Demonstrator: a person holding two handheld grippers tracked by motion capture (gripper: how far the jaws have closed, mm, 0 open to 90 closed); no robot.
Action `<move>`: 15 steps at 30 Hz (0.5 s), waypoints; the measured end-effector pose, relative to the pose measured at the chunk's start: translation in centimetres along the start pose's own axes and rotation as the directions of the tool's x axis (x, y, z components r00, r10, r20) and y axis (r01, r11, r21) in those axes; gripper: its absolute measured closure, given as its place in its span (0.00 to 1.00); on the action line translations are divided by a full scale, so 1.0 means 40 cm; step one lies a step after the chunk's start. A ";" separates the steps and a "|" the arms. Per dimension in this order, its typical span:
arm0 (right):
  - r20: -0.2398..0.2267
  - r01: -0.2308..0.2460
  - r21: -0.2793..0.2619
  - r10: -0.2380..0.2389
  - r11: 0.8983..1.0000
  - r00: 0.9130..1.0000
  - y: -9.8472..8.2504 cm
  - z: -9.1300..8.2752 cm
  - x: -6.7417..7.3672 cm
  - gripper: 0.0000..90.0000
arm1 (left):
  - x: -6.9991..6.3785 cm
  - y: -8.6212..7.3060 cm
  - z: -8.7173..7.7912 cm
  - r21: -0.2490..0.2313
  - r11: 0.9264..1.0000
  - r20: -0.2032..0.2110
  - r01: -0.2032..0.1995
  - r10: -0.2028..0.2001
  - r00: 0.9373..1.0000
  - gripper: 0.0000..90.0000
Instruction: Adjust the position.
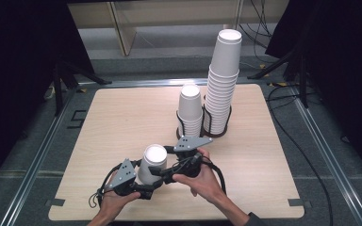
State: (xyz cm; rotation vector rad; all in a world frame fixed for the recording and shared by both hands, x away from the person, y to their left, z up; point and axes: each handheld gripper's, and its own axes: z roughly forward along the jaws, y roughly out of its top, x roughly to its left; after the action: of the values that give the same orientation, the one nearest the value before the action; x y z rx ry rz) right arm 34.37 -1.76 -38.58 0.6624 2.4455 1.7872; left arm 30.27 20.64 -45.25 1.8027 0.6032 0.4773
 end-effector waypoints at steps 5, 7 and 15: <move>-0.055 0.005 0.062 -0.002 0.998 0.999 0.012 -0.032 -0.003 0.18 | -0.005 0.001 0.002 0.066 0.996 0.014 -0.065 0.065 0.998 0.13; -0.061 0.042 0.091 -0.036 0.995 0.997 0.016 -0.037 -0.005 0.17 | -0.009 0.002 0.003 0.095 0.991 0.021 -0.093 0.092 0.996 0.13; -0.092 0.047 0.201 -0.029 0.978 0.995 0.003 -0.033 -0.002 0.17 | -0.020 0.005 0.000 0.196 0.962 0.045 -0.192 0.187 0.981 0.14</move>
State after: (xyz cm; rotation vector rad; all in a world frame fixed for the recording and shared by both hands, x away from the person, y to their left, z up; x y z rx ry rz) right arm 34.12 -2.97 -38.04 0.5544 2.7059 1.6010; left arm 29.67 20.12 -45.08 2.0671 0.4760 0.5372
